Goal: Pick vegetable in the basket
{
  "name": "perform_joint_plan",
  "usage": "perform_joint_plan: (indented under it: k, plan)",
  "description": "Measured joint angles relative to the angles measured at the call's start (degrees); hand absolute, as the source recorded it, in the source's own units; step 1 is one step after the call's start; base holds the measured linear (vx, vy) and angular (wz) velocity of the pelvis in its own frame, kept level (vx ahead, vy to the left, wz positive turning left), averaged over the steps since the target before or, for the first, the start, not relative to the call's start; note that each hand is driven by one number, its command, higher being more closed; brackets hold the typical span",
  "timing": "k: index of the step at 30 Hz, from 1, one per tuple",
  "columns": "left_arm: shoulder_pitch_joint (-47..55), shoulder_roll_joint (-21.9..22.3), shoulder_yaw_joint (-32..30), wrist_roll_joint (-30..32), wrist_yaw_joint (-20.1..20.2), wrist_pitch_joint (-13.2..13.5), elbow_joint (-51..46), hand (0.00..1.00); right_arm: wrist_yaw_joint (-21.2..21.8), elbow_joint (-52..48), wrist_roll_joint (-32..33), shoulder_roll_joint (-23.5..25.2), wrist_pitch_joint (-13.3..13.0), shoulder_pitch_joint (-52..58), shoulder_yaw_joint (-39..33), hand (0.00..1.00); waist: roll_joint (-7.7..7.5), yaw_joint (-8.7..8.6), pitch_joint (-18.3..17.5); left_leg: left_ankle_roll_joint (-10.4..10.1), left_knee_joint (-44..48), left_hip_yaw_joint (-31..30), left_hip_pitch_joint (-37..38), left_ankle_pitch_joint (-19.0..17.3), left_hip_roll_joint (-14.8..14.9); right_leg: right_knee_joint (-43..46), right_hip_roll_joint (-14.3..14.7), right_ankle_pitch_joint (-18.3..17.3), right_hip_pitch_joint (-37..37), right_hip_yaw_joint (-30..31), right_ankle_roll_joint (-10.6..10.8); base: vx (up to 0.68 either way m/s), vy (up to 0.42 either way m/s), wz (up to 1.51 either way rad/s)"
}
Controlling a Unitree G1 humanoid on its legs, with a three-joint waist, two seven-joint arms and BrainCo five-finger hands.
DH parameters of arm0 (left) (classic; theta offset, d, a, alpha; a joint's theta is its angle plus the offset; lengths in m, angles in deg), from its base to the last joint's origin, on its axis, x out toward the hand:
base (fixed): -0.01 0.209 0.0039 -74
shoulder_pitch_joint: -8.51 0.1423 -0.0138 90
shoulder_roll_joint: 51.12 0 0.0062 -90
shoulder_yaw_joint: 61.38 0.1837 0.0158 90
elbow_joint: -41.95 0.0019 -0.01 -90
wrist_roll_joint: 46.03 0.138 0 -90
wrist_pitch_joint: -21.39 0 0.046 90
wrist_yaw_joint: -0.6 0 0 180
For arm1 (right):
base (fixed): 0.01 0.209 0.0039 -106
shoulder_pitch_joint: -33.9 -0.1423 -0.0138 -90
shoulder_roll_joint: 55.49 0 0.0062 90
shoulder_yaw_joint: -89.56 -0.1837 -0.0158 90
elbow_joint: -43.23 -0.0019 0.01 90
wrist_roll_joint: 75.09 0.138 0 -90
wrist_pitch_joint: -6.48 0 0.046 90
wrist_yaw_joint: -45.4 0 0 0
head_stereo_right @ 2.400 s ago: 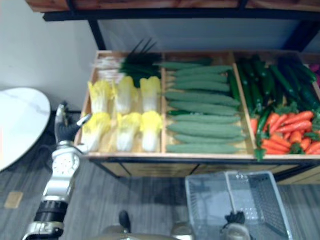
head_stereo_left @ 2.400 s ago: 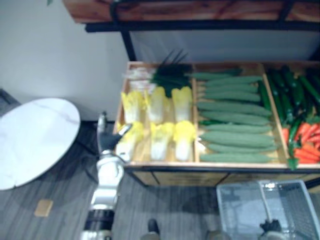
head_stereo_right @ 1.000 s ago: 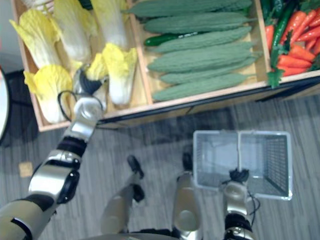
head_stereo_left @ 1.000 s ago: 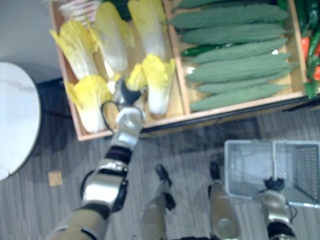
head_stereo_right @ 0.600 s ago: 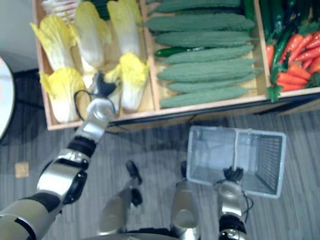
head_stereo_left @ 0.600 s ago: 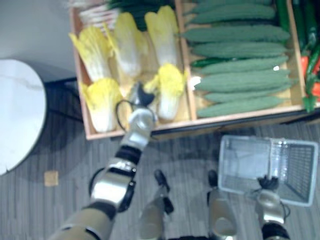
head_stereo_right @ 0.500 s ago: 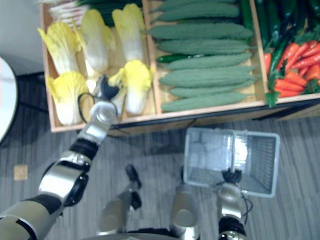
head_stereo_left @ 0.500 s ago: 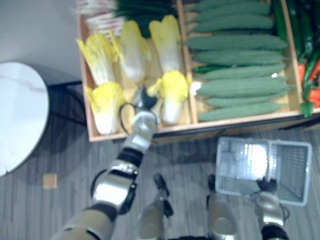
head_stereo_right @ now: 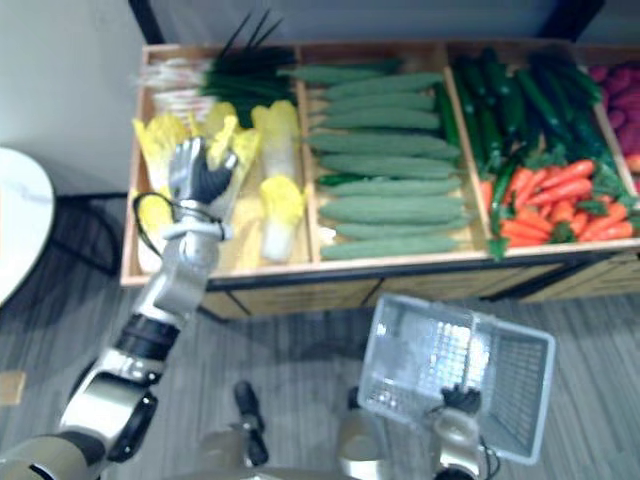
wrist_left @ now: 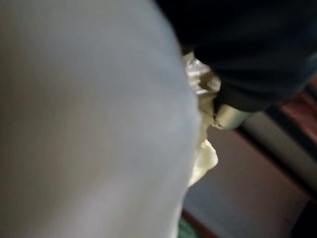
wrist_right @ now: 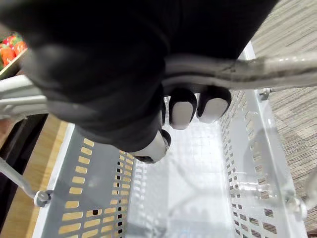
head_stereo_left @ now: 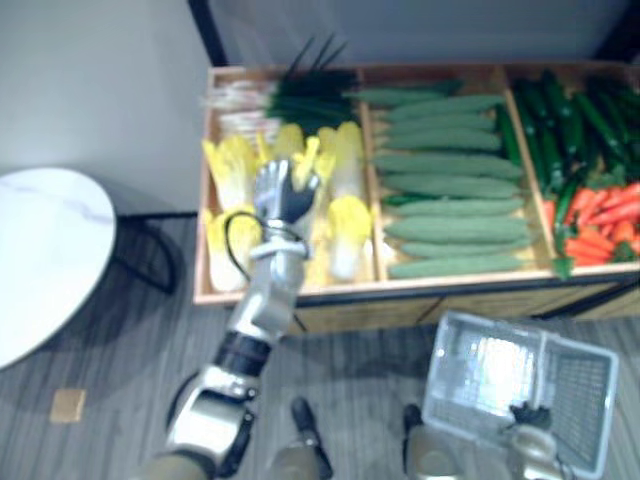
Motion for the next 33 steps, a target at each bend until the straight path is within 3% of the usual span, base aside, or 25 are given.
perform_joint_plan:
  k: [1, 2, 3, 4, 5, 8, 9, 10, 11, 12, 14, 17, 18, 19, 20, 21, 22, 25, 26, 27, 28, 30, 31, 32, 33]
  plan:
    - [2.18, 0.14, -1.03, 0.05, -0.55, -0.02, -3.87, 1.0, -0.01, -0.05, -0.03, -0.51, 0.07, -0.17, 0.94, 1.0, 0.47, 0.06, -0.6, 0.13, 0.3, 1.94, 0.46, -0.56, 0.67, 1.05, -3.17, -1.18, 0.36, -11.43, -5.63, 0.0, 0.05, -1.13]
    - [4.93, -0.03, -1.76, 0.04, -1.29, 0.37, -7.55, 1.0, -0.05, -0.9, -0.15, -0.67, 0.21, 0.09, 2.5, 1.0, 0.42, 0.64, -1.49, 0.52, 0.37, 5.07, 1.05, -0.77, 1.76, 3.85, -6.63, -1.75, 0.06, -21.69, -9.33, 0.02, 0.076, -1.22]
    - [6.3, 0.08, -1.75, 0.04, -1.74, 0.81, -8.85, 1.0, -0.06, -1.51, -0.26, -0.54, 0.27, 0.29, 3.19, 1.0, 0.1, 0.98, -1.77, 0.85, 0.39, 6.54, 1.63, -0.64, 2.33, 5.38, -8.33, -1.79, 0.06, -25.35, -9.69, 0.04, 0.042, -1.34]
    - [9.15, -0.23, -2.47, -0.19, -1.97, 1.5, -10.43, 1.0, -0.01, -2.36, -0.66, -0.5, 0.36, 0.36, 5.3, 1.0, -1.11, 1.11, -2.32, 0.33, 0.41, 9.93, 3.06, -0.32, 2.4, 7.63, -11.2, 3.61, -0.03, -30.91, -11.77, 0.04, -0.029, -1.58]
    - [13.44, 0.24, -3.0, -0.95, -1.94, 2.06, -10.68, 1.0, 0.04, -2.98, -1.18, -0.82, 0.44, 0.04, 7.68, 1.0, -1.01, 0.96, -2.69, -0.34, 0.45, 14.02, 5.29, -0.71, 2.99, 8.82, -11.35, 6.45, -0.55, -34.31, -7.74, 0.04, -0.036, -1.45]
    - [18.85, 1.65, -0.37, -2.34, 0.38, 5.17, -10.44, 1.0, 0.17, -6.25, -2.88, -1.01, 0.51, -0.16, 10.97, 1.0, -1.12, 0.86, -2.99, -2.37, 3.58, 20.79, 6.74, -3.49, 5.33, 5.83, -8.72, 7.0, -2.0, -35.35, -6.69, 0.0, -0.098, -1.44]
    - [21.29, 2.83, 1.85, -3.56, 1.88, 6.53, -9.52, 1.0, 0.72, -7.59, -3.57, -1.14, 0.56, -0.74, 12.1, 1.0, -1.03, 0.81, -3.27, -3.29, 5.67, 24.7, 7.18, -4.82, 6.5, 2.17, -7.06, 4.49, -1.99, -37.16, -5.34, 0.0, -0.13, -1.66]
    - [22.29, 4.04, 3.13, -3.56, 2.48, 7.16, -8.0, 1.0, 1.15, -8.37, -3.79, -1.45, 0.69, -0.93, 12.63, 1.0, -0.25, 0.85, -3.66, -3.38, 5.84, 26.48, 7.36, -5.29, 7.33, 2.38, -6.82, 3.64, -2.02, -39.1, -5.2, 0.0, -0.116, -1.62]
    - [23.4, 5.62, 5.74, -4.3, 4.46, 8.3, -3.71, 1.0, 1.47, -10.93, -5.25, -1.63, 0.79, -0.32, 13.84, 1.0, 0.07, 0.57, -4.11, -4.11, 6.97, 29.17, 7.81, -6.06, 8.29, 7.57, -8.8, 3.28, -2.82, -39.07, -4.92, 0.0, -0.079, -1.33]
    - [23.84, 6.01, 7.89, -5.22, 6.39, 8.93, 0.23, 1.0, 1.86, -12.44, -5.68, -1.6, 0.82, 0.44, 14.4, 1.0, -0.21, -0.03, -4.3, -4.87, 8.98, 30.95, 9.19, -7.01, 8.26, 8.6, -8.82, 2.28, -3.85, -37.51, -3.04, 0.06, -0.13, -1.4]
    - [25.56, 9.28, 10.4, -6.43, 10.04, 9.78, 7.5, 1.0, 2.82, -15.75, -5.89, -1.66, 0.87, 2.25, 15.52, 1.0, 1.21, -1.84, -4.88, -3.81, 13.37, 33.4, 10.52, -8.18, 11.32, 9.08, -6.19, 1.99, -4.7, -33.9, -3.48, 0.11, -0.128, -1.07]
    - [26.47, 12.0, 14.17, -10.26, 13.45, 10.09, 17.65, 1.0, 3.62, -20.24, -5.75, -1.32, 0.82, 5.46, 18.7, 1.0, 2.23, -2.78, -5.16, 0.04, 29.52, 32.24, 11.22, -8.92, 19.99, 8.92, -0.81, 0.41, -6.32, -25.74, -5.09, 0.1, -0.124, -1.49]
    - [27.1, 12.1, 14.7, -10.38, 13.73, 10.19, 18.31, 1.0, 3.63, -20.81, -5.75, -1.2, 0.82, 5.92, 20.02, 1.0, 2.41, -2.79, -5.25, 2.16, 32.93, 29.46, 10.99, -8.14, 21.51, 8.17, 0.83, 0.25, -6.4, -23.53, -5.36, 0.04, -0.095, -1.52]
    - [28.86, 12.54, 15.59, -11.56, 13.82, 10.33, 19.22, 1.0, 3.72, -21.81, -5.81, -0.53, 0.81, 6.97, 23.13, 1.0, 2.94, -2.2, -5.58, 6.24, 39.63, 19.74, 8.66, -5.52, 23.06, 5.95, 4.16, 0.12, -6.26, -19.2, -6.22, 0.05, -0.091, -1.95]
    - [30.0, 12.91, 15.98, -12.45, 13.7, 10.37, 19.75, 1.0, 3.89, -22.13, -5.89, -0.89, 0.71, 7.28, 25.63, 1.0, 3.37, -1.65, -5.5, 4.92, 43.94, 10.92, 6.21, -8.34, 21.16, 4.55, 5.83, 0.36, -6.33, -15.41, -6.64, 0.11, -0.045, -2.45]
    - [30.53, 13.2, 17.46, -12.46, 13.65, 10.42, 21.1, 1.0, 4.48, -22.07, -5.96, -1.15, 0.72, 7.53, 28.6, 1.0, 3.74, -1.21, -5.48, 2.87, 47.31, 0.92, 2.67, -14.66, 15.98, 3.67, 7.8, 0.77, -6.67, -10.7, -7.36, 0.13, 0.006, -2.45]
    - [30.92, 13.0, 19.35, -12.45, 13.68, 10.42, 22.25, 1.0, 5.56, -22.22, -6.49, -1.13, 0.71, 8.21, 31.43, 1.0, 4.02, -0.47, -5.6, 3.14, 47.4, -5.14, 0.15, -17.29, 11.37, 3.23, 9.47, 0.82, -6.49, -7.21, -7.43, 0.18, 0.041, -2.01]
    - [32.38, 13.05, 22.42, -12.46, 13.77, 11.07, 22.61, 1.0, 7.26, -22.67, -7.18, -0.61, 0.73, 9.54, 36.44, 1.0, 4.54, -0.15, -5.4, 2.81, 49.04, -12.75, -2.71, -19.08, 6.41, 0.78, 12.75, 0.81, -3.46, -0.97, -7.41, 0.2, 0.057, -1.47]
    - [32.03, 13.66, 23.07, -12.48, 13.81, 11.75, 22.57, 1.0, 7.5, -23.81, -7.15, -0.42, 0.73, 9.2, 37.83, 1.0, 4.53, 0.13, -5.11, 1.62, 48.57, -16.57, -5.66, -23.37, 3.09, -0.26, 13.38, 0.87, -3.21, 2.7, -7.52, 0.22, 0.079, -1.08]
    - [31.93, 13.7, 23.05, -12.48, 13.8, 11.86, 22.56, 1.0, 7.5, -24.02, -7.13, -0.39, 0.73, 9.02, 38.07, 1.0, 4.42, 0.3, -4.91, 1.57, 47.99, -17.11, -6.08, -24.02, 2.43, -0.39, 13.4, 0.88, -3.19, 3.41, -7.53, 0.21, 0.118, -1.06]
    - [31.66, 14.11, 23.14, -12.72, 13.77, 12.15, 22.43, 1.0, 7.62, -24.52, -6.86, -0.21, 0.73, 8.21, 39.02, 1.0, 3.92, 1.31, -4.48, 1.39, 43.71, -19.76, -7.68, -25.61, -0.55, -0.87, 13.42, 1.03, -3.0, 6.68, -7.76, 0.14, 0.124, -1.03]
    - [31.71, 14.09, 23.55, -14.69, 13.68, 12.15, 21.8, 1.0, 8.01, -24.69, -6.85, -0.24, 0.73, 6.71, 40.75, 1.0, 4.07, 2.44, -4.17, 0.98, 34.05, -22.77, -9.55, -25.25, -3.83, -2.88, 13.39, 1.02, -1.83, 9.43, -7.74, 0.12, 0.128, -1.13]
    - [31.74, 14.13, 23.6, -14.72, 13.6, 12.16, 20.92, 1.0, 8.33, -24.97, -6.83, -0.66, 0.58, 5.89, 41.98, 1.0, 5.34, 2.66, -4.1, -0.56, 24.18, -23.8, -9.48, -23.63, -3.84, -4.87, 14.43, 1.16, -0.75, 10.29, -7.42, 0.16, 0.166, -1.27]
    - [31.74, 13.84, 23.35, -14.72, 13.51, 12.26, 20.77, 1.0, 8.73, -25.4, -6.82, -0.87, 0.29, 5.47, 43.2, 1.0, 6.36, 4.09, -3.63, 0.86, 22.81, -21.8, -8.32, -19.31, -2.0, -3.59, 15.9, 2.11, 0.08, 12.1, -5.8, 0.16, 0.166, -1.26]
    - [31.8, 13.33, 22.93, -14.73, 13.48, 12.21, 20.79, 1.0, 8.84, -25.75, -6.82, -0.5, 0.29, 5.47, 43.83, 1.0, 5.82, 4.71, -3.61, 0.99, 23.53, -20.74, -7.71, -19.22, -2.42, -2.33, 14.9, 2.49, 0.15, 12.84, -5.14, 0.26, 0.241, -0.96]
